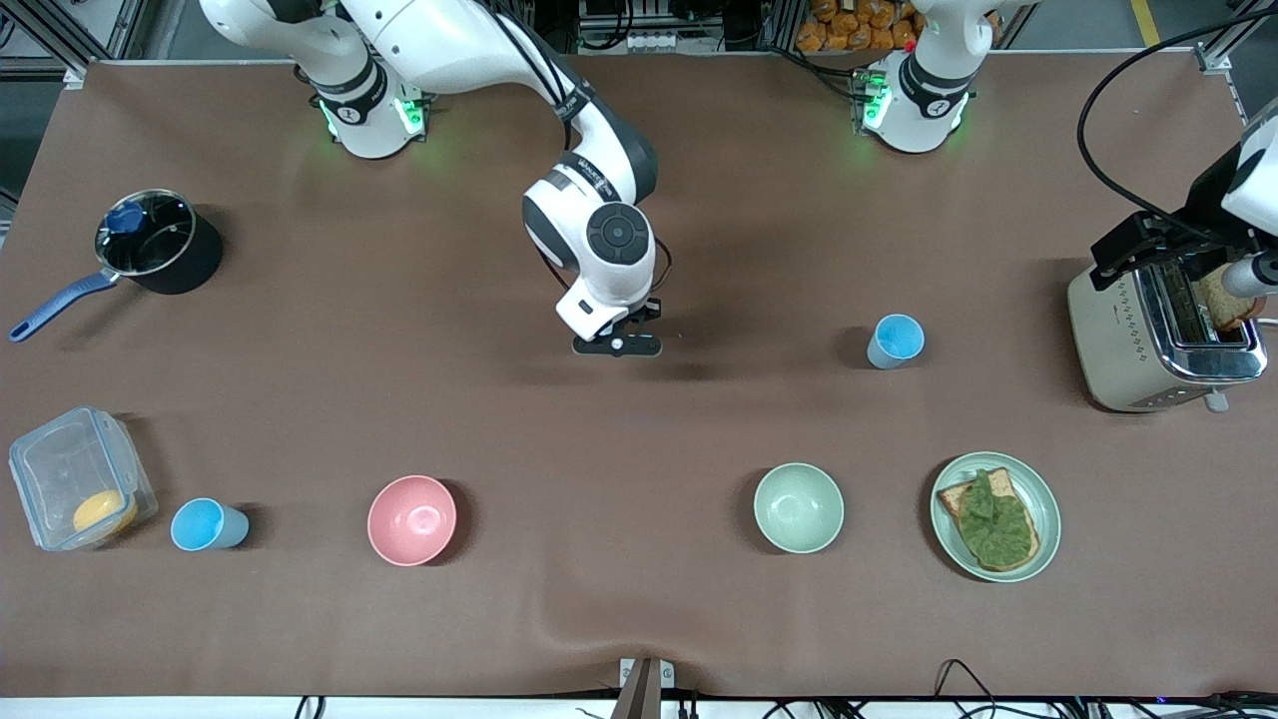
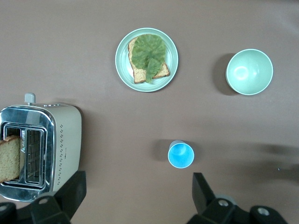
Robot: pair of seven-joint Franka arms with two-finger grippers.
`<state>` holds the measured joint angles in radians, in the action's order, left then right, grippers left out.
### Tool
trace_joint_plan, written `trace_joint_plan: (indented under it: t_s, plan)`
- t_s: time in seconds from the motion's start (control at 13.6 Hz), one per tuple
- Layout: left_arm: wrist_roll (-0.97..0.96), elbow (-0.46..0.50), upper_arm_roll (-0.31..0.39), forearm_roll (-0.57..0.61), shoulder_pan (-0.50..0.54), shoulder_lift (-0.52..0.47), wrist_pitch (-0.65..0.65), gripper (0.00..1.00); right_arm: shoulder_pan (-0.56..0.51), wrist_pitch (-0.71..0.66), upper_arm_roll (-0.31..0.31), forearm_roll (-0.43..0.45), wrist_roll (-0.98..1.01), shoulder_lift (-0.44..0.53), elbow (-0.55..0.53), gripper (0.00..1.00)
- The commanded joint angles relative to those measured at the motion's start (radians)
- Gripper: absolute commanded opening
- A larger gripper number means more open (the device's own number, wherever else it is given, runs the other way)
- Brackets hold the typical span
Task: Stack blue cups with both arms
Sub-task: 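Carry the blue cup with the right gripper to the table center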
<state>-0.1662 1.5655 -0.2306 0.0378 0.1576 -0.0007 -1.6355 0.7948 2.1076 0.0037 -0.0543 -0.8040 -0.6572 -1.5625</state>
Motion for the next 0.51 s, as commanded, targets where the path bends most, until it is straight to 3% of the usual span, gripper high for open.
trace_joint_plan:
  t_s: [0.0, 0.44]
  plan:
    - [0.001, -0.01, 0.0, 0.021, 0.002, 0.001, -0.001, 1.0, 0.017, 0.002, -0.016, 0.034, -0.085, -0.009, 0.021, 0.0]
    - [0.005, -0.01, 0.004, 0.007, 0.005, 0.018, -0.001, 1.0, 0.014, 0.08, -0.014, 0.048, -0.138, -0.016, 0.022, 0.0]
